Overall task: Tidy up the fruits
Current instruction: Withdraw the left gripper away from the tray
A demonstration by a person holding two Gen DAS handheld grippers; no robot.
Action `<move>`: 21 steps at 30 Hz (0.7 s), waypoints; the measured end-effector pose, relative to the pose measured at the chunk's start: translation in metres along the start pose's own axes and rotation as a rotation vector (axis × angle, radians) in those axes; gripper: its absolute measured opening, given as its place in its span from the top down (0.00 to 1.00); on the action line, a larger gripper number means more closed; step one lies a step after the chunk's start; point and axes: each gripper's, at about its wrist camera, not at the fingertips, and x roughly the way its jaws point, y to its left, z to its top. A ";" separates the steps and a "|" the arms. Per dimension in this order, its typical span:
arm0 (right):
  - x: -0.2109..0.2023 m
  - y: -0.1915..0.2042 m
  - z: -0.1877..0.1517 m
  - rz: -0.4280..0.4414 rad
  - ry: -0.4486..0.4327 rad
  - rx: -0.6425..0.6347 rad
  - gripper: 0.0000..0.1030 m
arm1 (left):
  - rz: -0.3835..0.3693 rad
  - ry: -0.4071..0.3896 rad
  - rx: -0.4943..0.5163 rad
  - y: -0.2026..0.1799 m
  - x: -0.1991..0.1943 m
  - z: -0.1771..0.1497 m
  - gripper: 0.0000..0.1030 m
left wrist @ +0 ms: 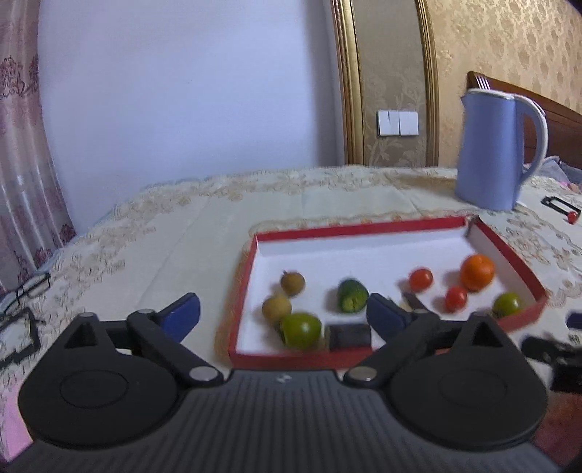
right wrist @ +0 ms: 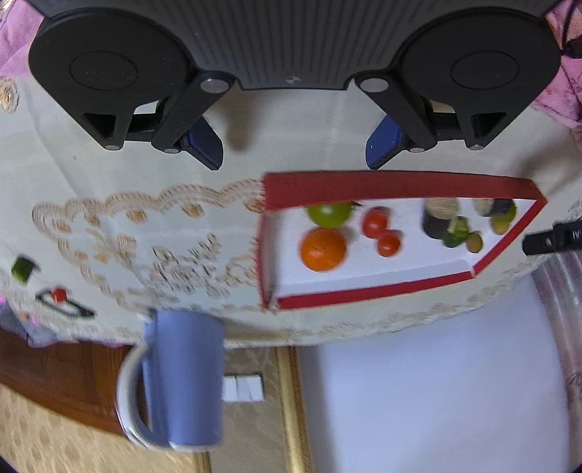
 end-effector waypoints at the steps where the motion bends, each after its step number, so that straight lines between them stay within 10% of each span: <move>1: -0.001 0.007 0.001 -0.005 -0.010 -0.021 0.17 | -0.004 0.007 0.001 -0.001 -0.002 -0.003 0.04; 21: 0.012 0.067 0.002 -0.057 0.015 -0.098 0.16 | -0.053 0.041 0.012 -0.012 -0.010 -0.024 0.00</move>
